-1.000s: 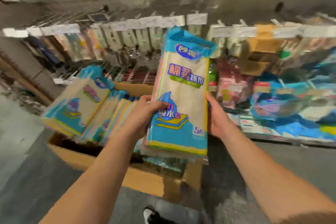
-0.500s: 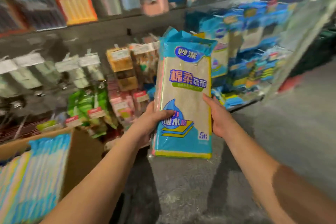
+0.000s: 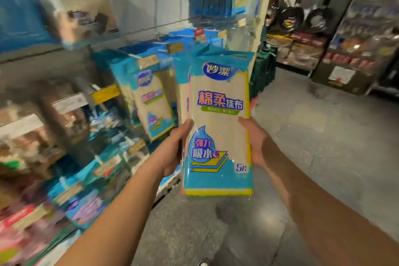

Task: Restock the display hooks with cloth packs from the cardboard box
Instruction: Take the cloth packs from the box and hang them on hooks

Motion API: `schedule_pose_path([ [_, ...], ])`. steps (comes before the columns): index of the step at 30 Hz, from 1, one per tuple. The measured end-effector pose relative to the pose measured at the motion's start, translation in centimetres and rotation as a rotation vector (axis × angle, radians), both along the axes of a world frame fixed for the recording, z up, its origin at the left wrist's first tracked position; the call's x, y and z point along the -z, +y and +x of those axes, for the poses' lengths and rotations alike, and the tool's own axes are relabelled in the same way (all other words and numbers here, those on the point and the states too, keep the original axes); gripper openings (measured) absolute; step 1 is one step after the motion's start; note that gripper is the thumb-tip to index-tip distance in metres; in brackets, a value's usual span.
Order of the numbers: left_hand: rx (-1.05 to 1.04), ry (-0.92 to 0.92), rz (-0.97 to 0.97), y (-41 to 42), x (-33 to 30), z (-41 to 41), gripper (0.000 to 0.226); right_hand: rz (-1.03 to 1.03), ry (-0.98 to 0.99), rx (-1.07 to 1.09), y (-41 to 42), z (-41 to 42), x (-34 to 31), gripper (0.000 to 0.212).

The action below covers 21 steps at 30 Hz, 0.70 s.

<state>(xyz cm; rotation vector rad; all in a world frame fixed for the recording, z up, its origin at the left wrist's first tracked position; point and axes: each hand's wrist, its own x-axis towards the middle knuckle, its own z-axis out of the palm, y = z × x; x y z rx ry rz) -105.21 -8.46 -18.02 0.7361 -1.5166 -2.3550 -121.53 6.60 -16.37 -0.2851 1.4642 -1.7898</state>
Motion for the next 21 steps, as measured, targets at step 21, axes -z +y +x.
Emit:
schedule_pose_path([
  [21,-0.099,0.129,-0.045,-10.8,-6.1,-42.7,0.06,-0.044,0.015,-0.054,-11.1,-42.6,-6.4,0.039],
])
